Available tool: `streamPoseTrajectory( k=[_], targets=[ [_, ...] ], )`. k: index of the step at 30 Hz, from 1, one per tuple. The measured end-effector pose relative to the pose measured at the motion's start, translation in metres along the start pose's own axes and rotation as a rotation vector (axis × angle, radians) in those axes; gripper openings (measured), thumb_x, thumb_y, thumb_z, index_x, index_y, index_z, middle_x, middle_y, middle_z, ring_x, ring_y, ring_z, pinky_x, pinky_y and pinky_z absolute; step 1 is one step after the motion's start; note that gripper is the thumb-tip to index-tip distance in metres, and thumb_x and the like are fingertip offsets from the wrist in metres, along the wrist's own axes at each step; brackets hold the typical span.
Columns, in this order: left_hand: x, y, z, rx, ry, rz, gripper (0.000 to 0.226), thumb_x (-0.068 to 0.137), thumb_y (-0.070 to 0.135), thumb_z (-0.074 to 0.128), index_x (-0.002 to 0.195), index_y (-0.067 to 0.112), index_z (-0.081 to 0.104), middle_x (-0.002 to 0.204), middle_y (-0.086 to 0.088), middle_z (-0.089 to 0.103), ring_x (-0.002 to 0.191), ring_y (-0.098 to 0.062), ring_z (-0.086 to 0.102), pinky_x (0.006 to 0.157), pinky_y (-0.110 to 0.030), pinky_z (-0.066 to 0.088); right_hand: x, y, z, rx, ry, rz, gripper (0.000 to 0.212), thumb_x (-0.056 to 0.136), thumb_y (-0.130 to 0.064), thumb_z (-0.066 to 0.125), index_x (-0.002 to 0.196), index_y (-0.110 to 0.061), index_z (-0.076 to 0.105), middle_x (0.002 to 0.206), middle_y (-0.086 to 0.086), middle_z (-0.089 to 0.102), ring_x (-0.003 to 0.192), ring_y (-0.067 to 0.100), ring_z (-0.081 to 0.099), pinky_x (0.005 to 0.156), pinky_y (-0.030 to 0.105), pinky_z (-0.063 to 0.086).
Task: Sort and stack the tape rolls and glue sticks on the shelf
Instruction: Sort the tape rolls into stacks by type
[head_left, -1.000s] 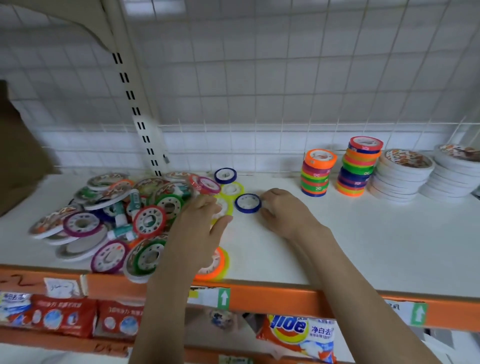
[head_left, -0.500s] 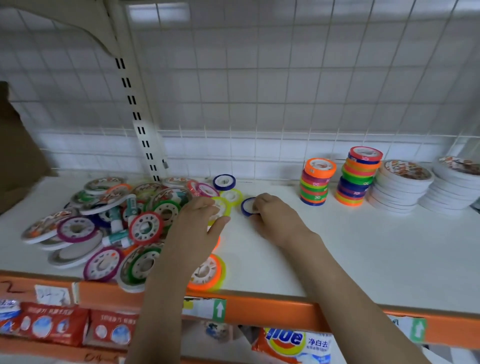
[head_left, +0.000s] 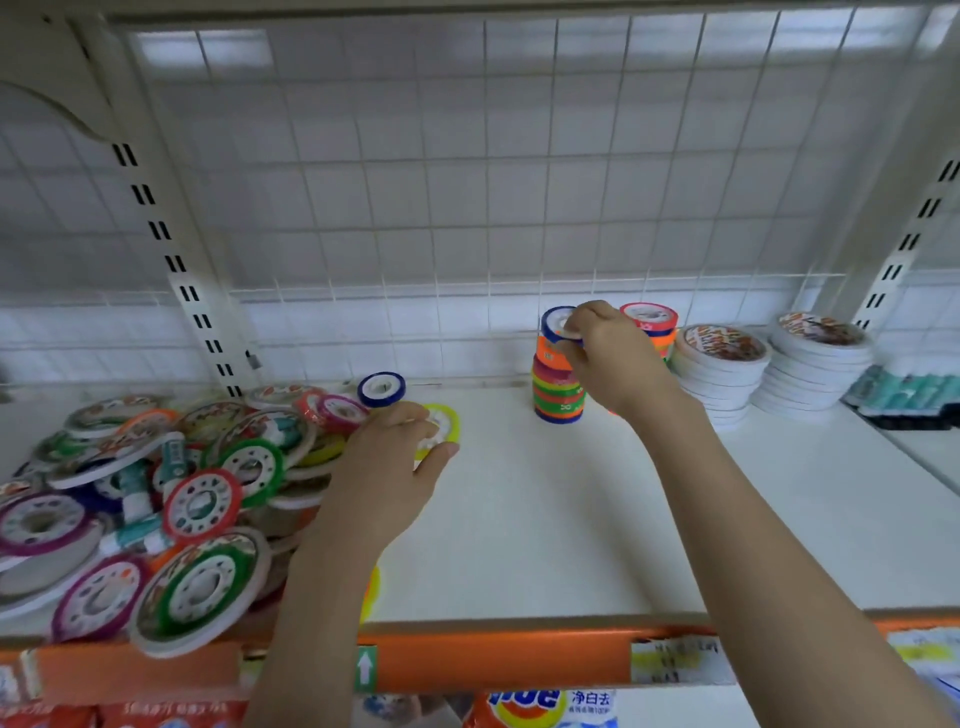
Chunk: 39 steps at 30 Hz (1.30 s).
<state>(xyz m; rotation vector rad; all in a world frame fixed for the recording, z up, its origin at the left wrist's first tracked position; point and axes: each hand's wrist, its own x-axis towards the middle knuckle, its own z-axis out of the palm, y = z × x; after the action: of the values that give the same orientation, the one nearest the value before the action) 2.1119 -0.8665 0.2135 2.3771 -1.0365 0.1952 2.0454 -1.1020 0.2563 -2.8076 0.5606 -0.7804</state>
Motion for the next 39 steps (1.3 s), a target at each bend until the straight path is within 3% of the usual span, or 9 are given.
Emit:
streamPoseTrajectory(
  k=[6, 13, 17, 20, 23, 27, 33, 36, 39],
  targets=[
    [0.003, 0.003, -0.005, 0.031, 0.014, -0.005, 0.039, 0.092, 0.037, 0.051, 0.117, 0.009, 0.063, 0.130, 0.002, 0.051, 0.119, -0.015, 0.046, 0.100, -0.027, 0.034, 0.008, 0.007, 0.002, -0.031, -0.134, 0.034, 0.035, 0.096, -0.022, 0.048, 0.125, -0.004, 0.054, 0.127, 0.011, 0.052, 0.114, 0.030, 0.051, 0.092, 0.041, 0.046],
    [0.009, 0.009, 0.000, 0.035, 0.033, 0.002, 0.038, 0.092, 0.036, 0.052, 0.117, 0.009, 0.063, 0.131, 0.002, 0.051, 0.120, -0.015, 0.045, 0.099, -0.025, 0.032, 0.005, 0.008, 0.001, -0.014, -0.159, 0.009, 0.034, 0.095, -0.022, 0.046, 0.125, -0.009, 0.055, 0.126, 0.008, 0.054, 0.111, 0.027, 0.053, 0.089, 0.040, 0.048],
    [0.019, 0.021, 0.006, 0.014, 0.049, 0.017, 0.037, 0.091, 0.037, 0.055, 0.113, 0.008, 0.065, 0.126, 0.002, 0.054, 0.116, -0.016, 0.048, 0.097, -0.025, 0.034, -0.003, 0.015, -0.002, 0.053, -0.091, -0.025, 0.034, 0.092, -0.018, 0.050, 0.125, -0.009, 0.054, 0.127, 0.006, 0.053, 0.117, 0.023, 0.047, 0.090, 0.035, 0.045],
    [0.030, 0.034, 0.009, 0.005, 0.060, 0.042, 0.038, 0.091, 0.038, 0.054, 0.110, 0.007, 0.067, 0.124, 0.002, 0.055, 0.114, -0.018, 0.050, 0.095, -0.029, 0.039, -0.021, 0.023, -0.006, 0.058, 0.011, -0.051, 0.033, 0.092, -0.016, 0.050, 0.123, -0.006, 0.054, 0.128, 0.006, 0.052, 0.120, 0.022, 0.045, 0.085, 0.022, 0.036],
    [0.049, 0.051, 0.012, -0.002, 0.070, 0.081, 0.034, 0.091, 0.032, 0.058, 0.107, 0.004, 0.068, 0.121, -0.001, 0.058, 0.111, -0.023, 0.052, 0.094, -0.034, 0.041, -0.048, 0.038, -0.008, 0.060, 0.039, -0.024, 0.029, 0.090, -0.016, 0.056, 0.115, -0.003, 0.058, 0.121, 0.010, 0.056, 0.113, 0.028, 0.049, 0.085, 0.031, 0.042],
    [0.083, 0.078, 0.014, 0.038, 0.050, 0.165, 0.049, 0.082, 0.041, 0.051, 0.102, 0.000, 0.069, 0.116, -0.010, 0.061, 0.106, -0.032, 0.055, 0.091, -0.040, 0.042, -0.081, 0.066, -0.006, 0.026, -0.053, 0.067, 0.032, 0.088, -0.016, 0.058, 0.116, -0.002, 0.059, 0.118, 0.013, 0.058, 0.111, 0.033, 0.052, 0.088, 0.036, 0.045],
    [0.127, 0.110, 0.027, 0.122, -0.016, 0.220, 0.033, 0.091, 0.030, 0.056, 0.110, 0.004, 0.066, 0.125, -0.007, 0.055, 0.113, -0.027, 0.050, 0.096, -0.038, 0.040, -0.117, 0.093, -0.003, -0.037, -0.264, 0.152, 0.044, 0.096, -0.034, 0.040, 0.131, -0.008, 0.048, 0.135, 0.008, 0.048, 0.128, 0.024, 0.040, 0.106, 0.024, 0.028],
    [0.139, 0.117, 0.034, 0.158, -0.070, 0.197, 0.035, 0.092, 0.033, 0.054, 0.113, 0.008, 0.064, 0.125, -0.005, 0.053, 0.114, -0.024, 0.049, 0.096, -0.035, 0.039, -0.126, 0.098, 0.000, -0.003, -0.276, 0.170, 0.059, 0.091, -0.045, 0.024, 0.131, -0.008, 0.049, 0.139, 0.007, 0.046, 0.130, 0.022, 0.039, 0.107, 0.021, 0.026],
    [0.144, 0.121, 0.038, 0.213, -0.098, 0.205, 0.036, 0.093, 0.035, 0.052, 0.115, 0.009, 0.063, 0.125, -0.004, 0.053, 0.113, -0.023, 0.050, 0.093, -0.034, 0.040, -0.126, 0.100, 0.003, 0.005, -0.255, 0.173, 0.048, 0.098, -0.039, 0.033, 0.131, -0.009, 0.049, 0.140, 0.005, 0.045, 0.131, 0.021, 0.037, 0.107, 0.020, 0.026]
  ],
)
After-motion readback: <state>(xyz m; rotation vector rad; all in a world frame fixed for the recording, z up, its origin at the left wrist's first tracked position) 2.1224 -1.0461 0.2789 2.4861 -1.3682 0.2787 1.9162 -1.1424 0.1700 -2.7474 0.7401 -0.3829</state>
